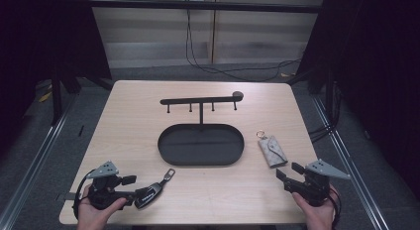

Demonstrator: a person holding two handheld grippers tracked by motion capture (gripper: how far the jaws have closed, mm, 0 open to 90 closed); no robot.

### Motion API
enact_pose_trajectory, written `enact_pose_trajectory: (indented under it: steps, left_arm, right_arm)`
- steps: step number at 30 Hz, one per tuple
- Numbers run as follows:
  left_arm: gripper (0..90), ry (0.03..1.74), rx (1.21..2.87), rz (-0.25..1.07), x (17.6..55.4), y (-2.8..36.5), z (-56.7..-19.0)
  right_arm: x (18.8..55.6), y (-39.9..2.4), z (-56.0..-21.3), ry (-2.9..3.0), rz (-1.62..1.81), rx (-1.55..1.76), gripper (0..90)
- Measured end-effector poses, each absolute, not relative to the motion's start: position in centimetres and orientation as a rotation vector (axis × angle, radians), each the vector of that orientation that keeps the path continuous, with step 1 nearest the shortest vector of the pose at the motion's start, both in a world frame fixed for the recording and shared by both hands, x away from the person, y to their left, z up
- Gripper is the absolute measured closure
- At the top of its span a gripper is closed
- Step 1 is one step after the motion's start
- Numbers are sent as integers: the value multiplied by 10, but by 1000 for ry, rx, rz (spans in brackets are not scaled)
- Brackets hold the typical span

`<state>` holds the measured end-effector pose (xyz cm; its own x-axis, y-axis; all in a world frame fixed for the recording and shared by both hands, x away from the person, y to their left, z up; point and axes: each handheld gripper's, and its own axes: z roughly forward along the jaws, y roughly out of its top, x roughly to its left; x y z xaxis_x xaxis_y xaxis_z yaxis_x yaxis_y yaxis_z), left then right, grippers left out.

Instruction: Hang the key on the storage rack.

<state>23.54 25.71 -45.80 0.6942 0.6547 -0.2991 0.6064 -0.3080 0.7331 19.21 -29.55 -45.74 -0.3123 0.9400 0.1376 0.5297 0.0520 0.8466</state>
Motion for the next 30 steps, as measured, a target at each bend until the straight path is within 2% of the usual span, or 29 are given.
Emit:
enact_pose_trajectory:
  steps: [5, 7, 10, 24, 25, 30]
  left_arm:
    - [309, 971, 2006, 65, 236, 257, -458]
    - [312, 974, 2007, 68, 237, 257, -459]
    - [321, 986, 2016, 74, 238, 256, -460]
    - [397, 1014, 1986, 77, 240, 252, -450]
    - [415, 1019, 2005, 106, 243, 249, -448]
    - [415, 1005, 2059, 77, 252, 241, -446]
  right_arm:
    - [188, -294, -456, 1893, 1200, 1440, 296]
    - [186, -294, -455, 1874, 1197, 1457, 362]
    - [183, -296, -453, 1800, 1215, 1501, 320]
    - [182, -295, -454, 1852, 1260, 1520, 321]
    - [182, -294, -454, 1861, 1263, 1514, 321]
    - [184, -293, -455, 1885, 1257, 1509, 318]
